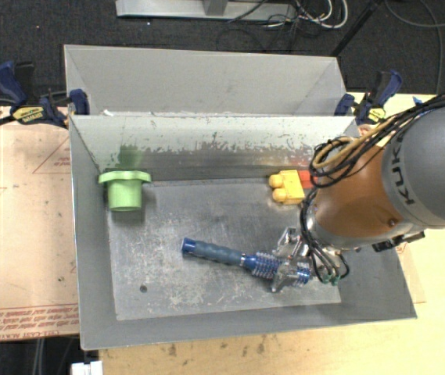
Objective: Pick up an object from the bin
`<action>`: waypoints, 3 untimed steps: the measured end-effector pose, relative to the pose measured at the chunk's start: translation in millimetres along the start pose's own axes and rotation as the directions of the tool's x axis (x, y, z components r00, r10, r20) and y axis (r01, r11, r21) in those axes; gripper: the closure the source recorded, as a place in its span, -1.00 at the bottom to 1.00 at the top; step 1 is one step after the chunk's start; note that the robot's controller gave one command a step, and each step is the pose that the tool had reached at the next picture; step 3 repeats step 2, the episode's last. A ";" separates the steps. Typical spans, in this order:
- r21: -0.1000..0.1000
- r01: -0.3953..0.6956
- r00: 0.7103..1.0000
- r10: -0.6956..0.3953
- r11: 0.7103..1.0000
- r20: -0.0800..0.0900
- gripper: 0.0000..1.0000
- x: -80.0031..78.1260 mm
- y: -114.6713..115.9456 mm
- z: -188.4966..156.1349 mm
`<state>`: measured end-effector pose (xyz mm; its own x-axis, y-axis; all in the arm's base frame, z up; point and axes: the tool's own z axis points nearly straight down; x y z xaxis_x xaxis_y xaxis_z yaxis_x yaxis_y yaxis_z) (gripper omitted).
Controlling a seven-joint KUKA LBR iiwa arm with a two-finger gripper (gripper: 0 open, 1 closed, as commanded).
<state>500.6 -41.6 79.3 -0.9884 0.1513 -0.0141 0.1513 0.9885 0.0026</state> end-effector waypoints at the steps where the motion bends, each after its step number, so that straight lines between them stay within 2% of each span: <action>1: 0.001 0.052 0.999 -0.052 0.999 -0.004 1.00 -31.9 17.3 -95.5; 2: 0.003 -0.080 0.997 0.080 0.997 -0.006 1.00 -28.1 7.5 -168.2; 3: 0.003 -0.080 0.997 0.080 0.997 -0.006 1.00 -28.1 7.5 -168.2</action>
Offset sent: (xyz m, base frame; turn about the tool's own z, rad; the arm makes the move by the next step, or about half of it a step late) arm 0.0298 0.0113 0.0923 -0.0509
